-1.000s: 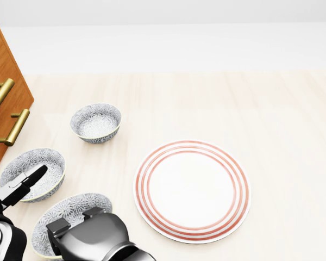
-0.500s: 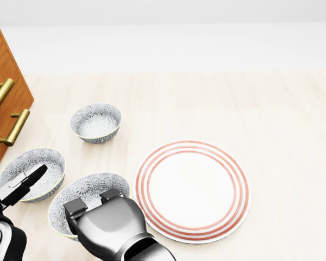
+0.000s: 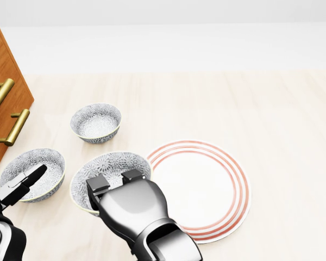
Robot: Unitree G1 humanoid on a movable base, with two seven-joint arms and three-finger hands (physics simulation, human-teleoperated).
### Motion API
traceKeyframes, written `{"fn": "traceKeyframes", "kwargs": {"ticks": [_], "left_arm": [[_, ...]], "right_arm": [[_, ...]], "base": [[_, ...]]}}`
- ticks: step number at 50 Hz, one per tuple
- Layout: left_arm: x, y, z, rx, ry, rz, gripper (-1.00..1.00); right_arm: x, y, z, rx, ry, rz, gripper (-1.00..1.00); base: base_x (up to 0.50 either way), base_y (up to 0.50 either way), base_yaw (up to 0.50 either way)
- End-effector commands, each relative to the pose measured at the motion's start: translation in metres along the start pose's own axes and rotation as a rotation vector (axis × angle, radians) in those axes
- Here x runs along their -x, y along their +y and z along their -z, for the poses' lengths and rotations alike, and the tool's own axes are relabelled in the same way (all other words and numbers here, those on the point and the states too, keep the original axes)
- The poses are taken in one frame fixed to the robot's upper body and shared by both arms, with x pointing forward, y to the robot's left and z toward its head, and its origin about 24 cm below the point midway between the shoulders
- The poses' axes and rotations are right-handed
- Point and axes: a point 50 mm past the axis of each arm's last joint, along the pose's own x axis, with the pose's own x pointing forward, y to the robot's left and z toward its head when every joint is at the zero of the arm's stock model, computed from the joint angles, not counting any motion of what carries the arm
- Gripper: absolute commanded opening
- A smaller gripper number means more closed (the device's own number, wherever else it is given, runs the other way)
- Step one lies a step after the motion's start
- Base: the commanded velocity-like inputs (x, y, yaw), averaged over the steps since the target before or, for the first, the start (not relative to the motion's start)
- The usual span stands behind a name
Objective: Put the bowl at the front on the plate.
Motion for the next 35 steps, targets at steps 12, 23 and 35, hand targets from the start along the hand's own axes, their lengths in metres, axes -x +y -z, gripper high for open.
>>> {"fn": "traceKeyframes", "kwargs": {"ticks": [12, 23, 35], "left_arm": [[0.0, -0.001, 0.0, -0.008, -0.002, 0.002, 1.0], [-0.001, -0.001, 0.002, -0.011, 0.007, 0.001, 1.0], [0.0, -0.001, 0.0, -0.005, -0.001, 0.002, 1.0]], "right_arm": [[0.029, -0.017, 0.022, -0.005, 0.087, 0.121, -1.0], [0.036, 0.002, 0.034, -0.059, 0.088, 0.052, -1.0], [0.045, 0.007, 0.042, -0.085, 0.099, 0.048, -1.0]], "base": [[0.0, 0.0, 0.0], [0.0, 0.0, 0.0], [0.0, 0.0, 0.0]]}}
